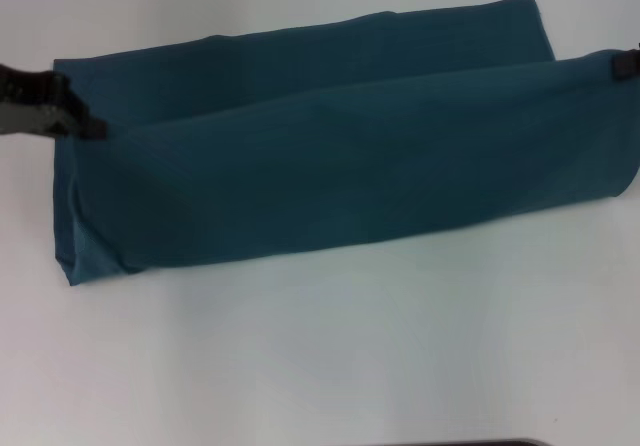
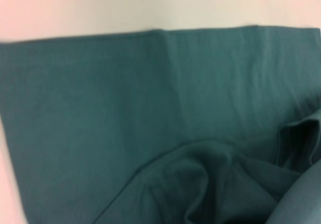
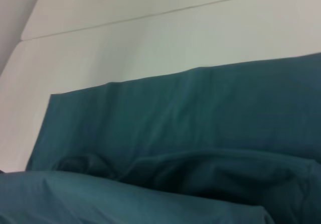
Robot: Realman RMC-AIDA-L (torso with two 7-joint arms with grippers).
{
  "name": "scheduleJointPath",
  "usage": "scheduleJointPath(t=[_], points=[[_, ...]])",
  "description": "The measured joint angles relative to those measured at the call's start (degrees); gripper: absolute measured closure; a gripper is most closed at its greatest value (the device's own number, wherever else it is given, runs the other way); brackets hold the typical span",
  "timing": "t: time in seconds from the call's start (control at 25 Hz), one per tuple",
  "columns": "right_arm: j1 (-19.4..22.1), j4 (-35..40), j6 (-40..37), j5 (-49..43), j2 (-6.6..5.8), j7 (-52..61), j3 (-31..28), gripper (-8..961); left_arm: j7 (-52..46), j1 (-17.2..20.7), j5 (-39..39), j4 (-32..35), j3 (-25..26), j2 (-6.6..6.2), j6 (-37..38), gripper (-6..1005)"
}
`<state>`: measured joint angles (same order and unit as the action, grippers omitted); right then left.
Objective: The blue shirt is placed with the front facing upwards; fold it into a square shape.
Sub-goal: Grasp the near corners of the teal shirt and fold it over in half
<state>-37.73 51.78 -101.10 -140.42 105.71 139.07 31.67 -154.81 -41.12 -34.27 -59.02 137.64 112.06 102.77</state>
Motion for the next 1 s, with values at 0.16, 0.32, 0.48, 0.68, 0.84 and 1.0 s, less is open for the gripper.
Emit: scheduleJointPath(t=[0.16, 0.32, 0.48, 0.68, 0.84, 1.0], points=[[0.1, -0.5, 2.3, -0.8, -0.07, 0.4, -0.6, 921, -0.4, -1.3, 0.0, 0.1, 0.0, 0.45, -1.7, 992], [0.0, -0.1, 6.4, -0.5, 0.14, 1.0, -2.0, 920, -1.7, -2.9, 0.4, 0.6, -0.5, 0.58, -4.2, 992], [-0.6, 0.1, 10.6, -0.6, 0.61, 1.6, -1.7, 919, -3.9, -4.0, 1.3, 0.9, -2.3, 0.68, -7.2, 992], [-1.1, 0.1, 14.2, -0.6, 1.31, 2.1, -1.3, 918, -5.7, -5.7, 4.0, 1.3, -3.1, 1.32, -9.9, 993], [-1.8, 0.2, 16.6, -0.6, 1.71, 2.1, -1.3, 917, -7.2, -6.9, 5.7, 1.4, -3.2, 1.54, -11.2, 993], [-2.9, 0.2, 20.6, -0.7, 2.75, 1.8, -0.5, 916, -7.8, -7.8, 8.3, 1.6, -3.5, 2.56, -13.5, 993]])
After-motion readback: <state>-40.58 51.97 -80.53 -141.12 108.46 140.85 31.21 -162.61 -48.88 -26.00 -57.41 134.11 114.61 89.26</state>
